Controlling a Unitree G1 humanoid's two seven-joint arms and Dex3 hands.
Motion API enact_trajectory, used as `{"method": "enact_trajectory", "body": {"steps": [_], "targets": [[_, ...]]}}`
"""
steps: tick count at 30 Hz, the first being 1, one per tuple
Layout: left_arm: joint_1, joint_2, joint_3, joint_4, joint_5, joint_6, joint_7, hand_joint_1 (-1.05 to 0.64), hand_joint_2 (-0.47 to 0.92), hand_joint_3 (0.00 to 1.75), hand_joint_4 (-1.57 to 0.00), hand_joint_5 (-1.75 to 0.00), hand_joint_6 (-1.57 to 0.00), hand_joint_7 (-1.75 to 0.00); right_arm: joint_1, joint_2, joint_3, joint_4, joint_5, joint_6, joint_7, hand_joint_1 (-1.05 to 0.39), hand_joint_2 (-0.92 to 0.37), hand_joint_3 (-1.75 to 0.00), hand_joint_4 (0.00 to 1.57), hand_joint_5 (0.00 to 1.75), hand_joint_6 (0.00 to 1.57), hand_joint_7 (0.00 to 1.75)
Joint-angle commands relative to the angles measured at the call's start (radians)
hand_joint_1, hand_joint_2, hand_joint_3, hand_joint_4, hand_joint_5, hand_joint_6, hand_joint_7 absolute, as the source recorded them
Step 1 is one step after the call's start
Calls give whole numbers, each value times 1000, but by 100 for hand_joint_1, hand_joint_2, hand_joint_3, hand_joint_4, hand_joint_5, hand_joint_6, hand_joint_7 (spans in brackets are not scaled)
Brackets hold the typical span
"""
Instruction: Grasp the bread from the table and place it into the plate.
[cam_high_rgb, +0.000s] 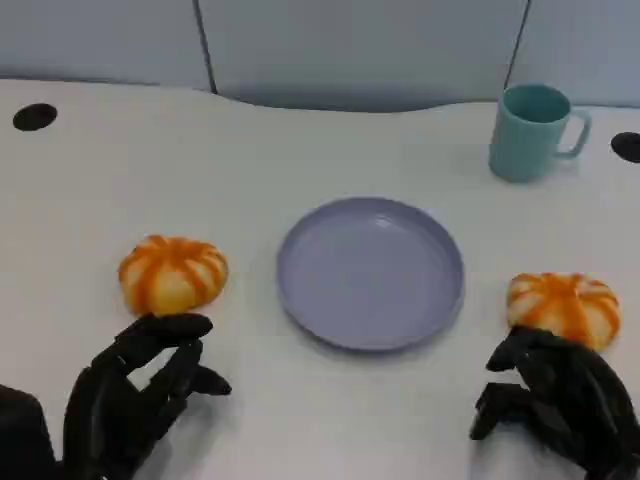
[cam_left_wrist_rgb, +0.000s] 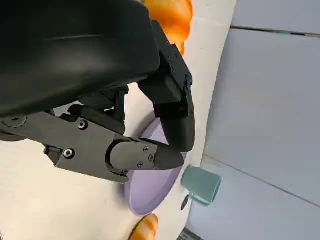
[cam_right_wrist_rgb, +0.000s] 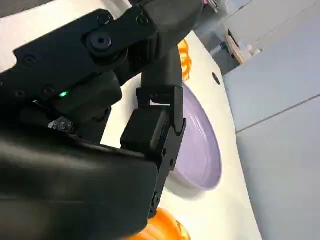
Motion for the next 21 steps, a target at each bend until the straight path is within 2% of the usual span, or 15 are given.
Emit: {"method": "enact_trajectory", "body": {"steps": [1, 21], "targets": [[2, 16, 6, 6, -13, -12, -17, -50, 92, 27, -70, -142, -71, -88, 1, -7, -7, -19, 6, 9, -3, -88, -79, 0, 145, 80, 124, 84], [3, 13, 6, 2, -5, -13, -13, -50, 92, 28, -70, -144, -72, -88, 0, -8, -5, -19, 1, 7, -8, -89, -79, 0, 144, 81, 122, 87]]}}
